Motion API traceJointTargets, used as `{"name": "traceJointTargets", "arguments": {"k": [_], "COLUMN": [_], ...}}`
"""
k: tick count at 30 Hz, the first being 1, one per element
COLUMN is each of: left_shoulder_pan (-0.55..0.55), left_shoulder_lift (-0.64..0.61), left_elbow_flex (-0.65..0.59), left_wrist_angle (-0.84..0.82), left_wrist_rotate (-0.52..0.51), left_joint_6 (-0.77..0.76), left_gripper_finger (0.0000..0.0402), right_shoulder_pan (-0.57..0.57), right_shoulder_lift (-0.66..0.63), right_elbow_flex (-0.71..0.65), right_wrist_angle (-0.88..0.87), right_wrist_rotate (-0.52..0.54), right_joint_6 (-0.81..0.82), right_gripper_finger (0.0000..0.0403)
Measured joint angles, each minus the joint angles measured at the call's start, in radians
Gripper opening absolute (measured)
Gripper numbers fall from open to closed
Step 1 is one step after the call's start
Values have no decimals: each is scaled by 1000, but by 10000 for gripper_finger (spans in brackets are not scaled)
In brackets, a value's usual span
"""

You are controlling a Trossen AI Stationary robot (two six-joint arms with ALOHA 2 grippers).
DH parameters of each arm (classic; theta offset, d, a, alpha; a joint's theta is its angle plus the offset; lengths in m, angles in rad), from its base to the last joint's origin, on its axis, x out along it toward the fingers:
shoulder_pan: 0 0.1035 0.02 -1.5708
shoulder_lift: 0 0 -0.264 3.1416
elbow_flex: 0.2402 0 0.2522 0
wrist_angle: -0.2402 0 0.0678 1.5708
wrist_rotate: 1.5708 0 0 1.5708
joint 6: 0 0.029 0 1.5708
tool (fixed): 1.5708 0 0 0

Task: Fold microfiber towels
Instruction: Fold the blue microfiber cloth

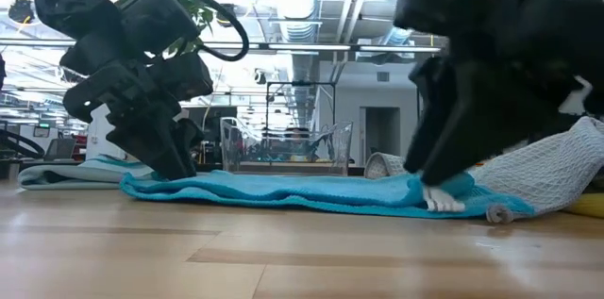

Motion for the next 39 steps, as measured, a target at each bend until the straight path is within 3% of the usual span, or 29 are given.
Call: {"name": "traceJointTargets", "arguments": {"k": [5,8,14,17,22,25,34,39], "left_shoulder_pan": [0,0,-31,-107,-304,-383,-394,-395], "left_shoulder_lift": [-34,-65,-150,-191,-180,-138,3,8], "left_elbow_flex": [60,111,155,137,100,77,76,80], "left_wrist_angle": [-108,-256,-447,-449,-397,-307,-226,-214], "left_wrist_rotate": [29,27,58,14,-257,-350,-411,-424], "left_joint_6": [9,33,47,49,154,205,258,259], "left_gripper_finger": [190,215,232,229,212,203,181,141], "right_shoulder_pan": [3,6,10,10,10,10,10,11], "right_shoulder_lift": [1,1,1,1,1,1,1,1], "right_elbow_flex": [-53,-63,-63,-63,-63,-63,-63,-63], "right_wrist_angle": [27,38,37,36,37,38,38,38], "right_wrist_rotate": [-10,-12,-12,-12,-12,-15,-15,-15], "right_joint_6": [37,54,56,56,57,56,57,57], "right_gripper_finger": [208,204,203,203,203,203,200,196]}}
